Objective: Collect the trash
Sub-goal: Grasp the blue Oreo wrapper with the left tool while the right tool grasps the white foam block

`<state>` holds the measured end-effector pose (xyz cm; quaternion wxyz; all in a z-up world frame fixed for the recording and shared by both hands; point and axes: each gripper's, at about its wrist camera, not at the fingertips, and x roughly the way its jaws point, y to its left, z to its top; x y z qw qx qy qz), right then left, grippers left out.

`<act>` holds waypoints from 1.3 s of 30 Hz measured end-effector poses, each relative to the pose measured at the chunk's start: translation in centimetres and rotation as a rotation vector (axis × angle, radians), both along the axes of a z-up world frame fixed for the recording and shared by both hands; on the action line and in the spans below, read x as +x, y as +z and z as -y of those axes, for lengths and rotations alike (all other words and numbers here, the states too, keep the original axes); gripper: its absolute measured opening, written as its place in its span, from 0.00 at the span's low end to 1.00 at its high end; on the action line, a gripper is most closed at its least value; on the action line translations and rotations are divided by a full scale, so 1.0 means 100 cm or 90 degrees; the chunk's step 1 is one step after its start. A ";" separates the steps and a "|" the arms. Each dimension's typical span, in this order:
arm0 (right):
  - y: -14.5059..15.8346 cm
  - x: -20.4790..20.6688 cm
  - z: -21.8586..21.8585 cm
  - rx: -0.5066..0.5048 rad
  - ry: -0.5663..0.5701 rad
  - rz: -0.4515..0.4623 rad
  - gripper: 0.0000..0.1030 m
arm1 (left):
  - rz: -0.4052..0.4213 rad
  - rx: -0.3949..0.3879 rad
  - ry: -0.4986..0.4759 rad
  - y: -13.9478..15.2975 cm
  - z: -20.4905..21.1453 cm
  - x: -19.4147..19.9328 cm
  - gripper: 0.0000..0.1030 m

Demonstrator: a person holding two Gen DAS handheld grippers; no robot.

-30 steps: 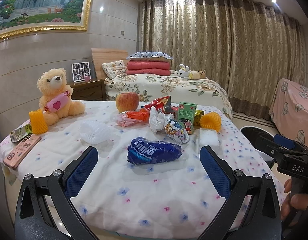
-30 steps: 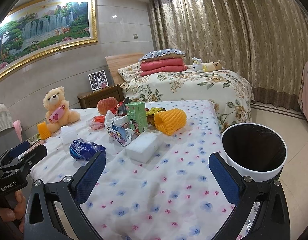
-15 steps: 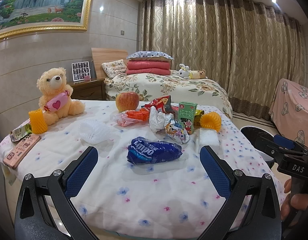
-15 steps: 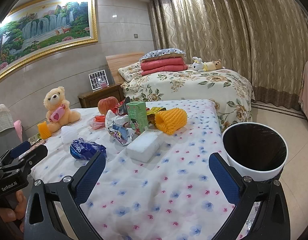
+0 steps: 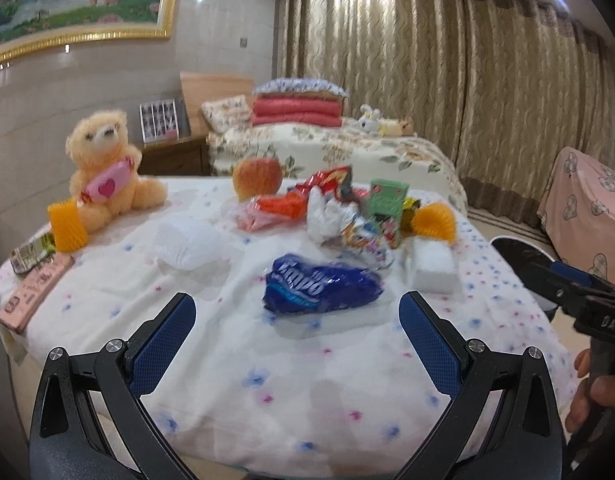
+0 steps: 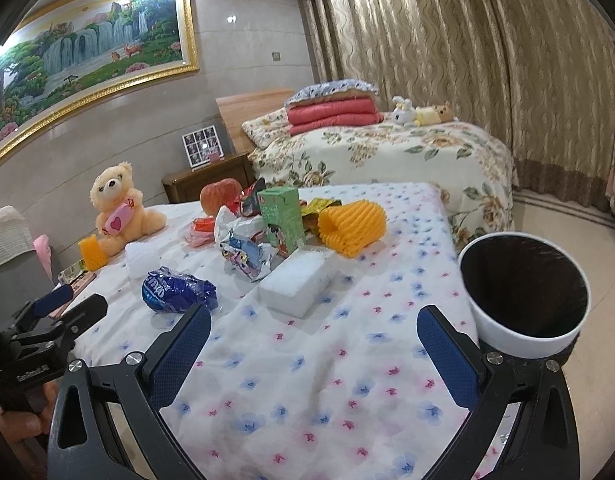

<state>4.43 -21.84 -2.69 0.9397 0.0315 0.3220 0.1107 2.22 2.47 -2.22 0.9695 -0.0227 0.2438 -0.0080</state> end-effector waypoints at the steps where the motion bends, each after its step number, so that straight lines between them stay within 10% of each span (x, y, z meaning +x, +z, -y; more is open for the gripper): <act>1: -0.001 0.003 0.000 0.001 -0.001 -0.007 1.00 | -0.011 -0.004 0.000 -0.003 -0.003 0.005 1.00; 16: -0.040 0.063 -0.016 0.023 0.019 -0.155 0.79 | -0.106 -0.039 -0.118 -0.027 -0.025 0.074 0.96; 21: -0.047 0.080 -0.025 0.025 0.027 -0.179 0.70 | -0.136 -0.035 -0.149 -0.035 -0.024 0.087 0.81; 26: -0.058 0.091 -0.030 0.030 0.039 -0.209 0.40 | -0.157 -0.057 -0.172 -0.043 -0.024 0.095 0.41; 30: -0.057 0.088 -0.028 0.041 0.046 -0.202 0.36 | -0.144 -0.074 -0.181 -0.044 -0.024 0.089 0.34; 31: -0.058 0.089 -0.028 0.043 0.046 -0.202 0.36 | -0.140 -0.074 -0.183 -0.044 -0.022 0.087 0.16; 39: -0.048 0.073 -0.013 0.067 0.043 -0.188 0.35 | -0.126 -0.072 -0.202 -0.040 -0.003 0.071 0.13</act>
